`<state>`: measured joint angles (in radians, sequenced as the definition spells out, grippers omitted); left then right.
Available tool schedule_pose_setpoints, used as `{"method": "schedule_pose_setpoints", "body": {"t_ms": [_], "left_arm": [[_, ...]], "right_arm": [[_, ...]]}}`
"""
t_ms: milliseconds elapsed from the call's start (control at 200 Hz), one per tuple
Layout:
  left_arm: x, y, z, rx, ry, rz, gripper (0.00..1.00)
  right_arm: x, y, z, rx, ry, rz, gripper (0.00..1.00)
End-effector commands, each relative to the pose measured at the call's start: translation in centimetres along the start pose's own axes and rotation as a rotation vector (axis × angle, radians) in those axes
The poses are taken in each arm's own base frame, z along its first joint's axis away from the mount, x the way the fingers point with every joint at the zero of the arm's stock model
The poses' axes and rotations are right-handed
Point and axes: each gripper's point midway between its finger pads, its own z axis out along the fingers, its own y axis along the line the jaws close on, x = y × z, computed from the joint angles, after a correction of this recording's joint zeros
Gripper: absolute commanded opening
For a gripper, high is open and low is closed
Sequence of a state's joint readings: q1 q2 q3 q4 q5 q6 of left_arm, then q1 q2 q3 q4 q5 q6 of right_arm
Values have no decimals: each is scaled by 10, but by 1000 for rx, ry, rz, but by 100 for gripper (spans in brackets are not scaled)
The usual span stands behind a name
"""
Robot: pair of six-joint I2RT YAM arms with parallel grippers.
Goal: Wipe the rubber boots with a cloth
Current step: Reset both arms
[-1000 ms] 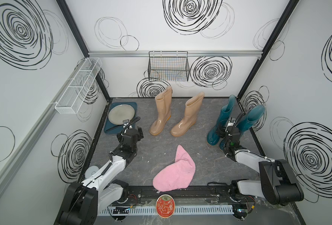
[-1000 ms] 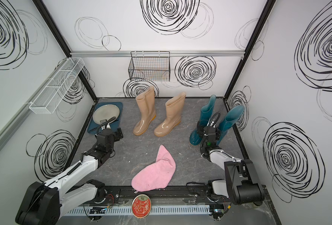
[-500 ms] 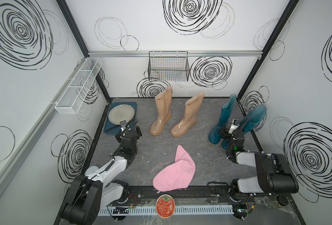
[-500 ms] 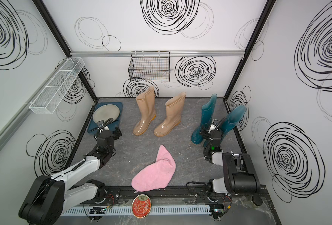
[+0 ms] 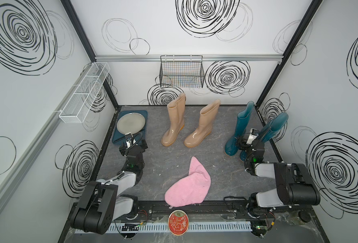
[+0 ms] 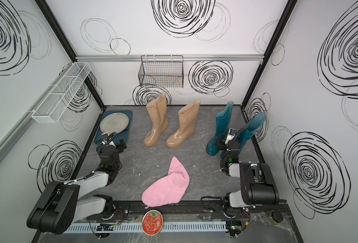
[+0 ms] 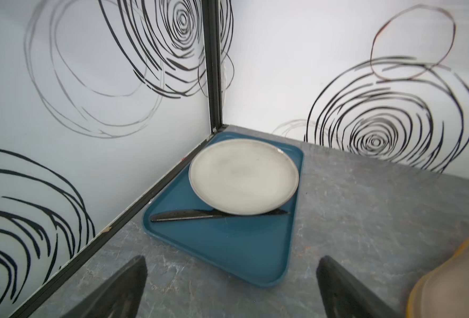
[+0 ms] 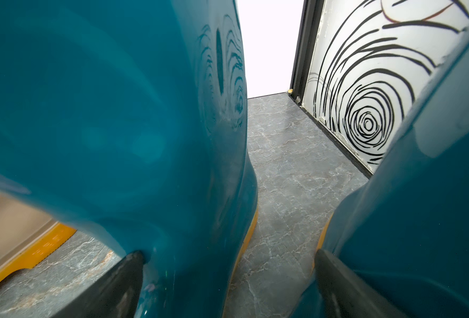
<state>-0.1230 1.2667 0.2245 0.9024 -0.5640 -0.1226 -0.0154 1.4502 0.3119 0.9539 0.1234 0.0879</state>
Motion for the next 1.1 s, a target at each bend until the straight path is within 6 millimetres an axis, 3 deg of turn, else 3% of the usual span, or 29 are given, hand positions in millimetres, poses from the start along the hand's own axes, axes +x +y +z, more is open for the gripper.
{"method": "schedule_pose_setpoints", "body": {"t_ms": [0,80,160,390,1091], "left_arm": [[-30,-8,-6,83,-157,-27,99],[-25,-11,-12,126,-202,-31,99],[-15,-25,-3,201,-169,5,99],[-13,-23,8,145,-153,-4,99],[-13,-24,6,125,-158,15,99]], "right_arm": [[9,-3,0,6,26,-1,100],[9,-3,0,3,24,0,100],[8,-3,0,6,21,-2,100],[9,-3,0,8,24,-3,100],[8,-3,0,7,23,-2,100]]}}
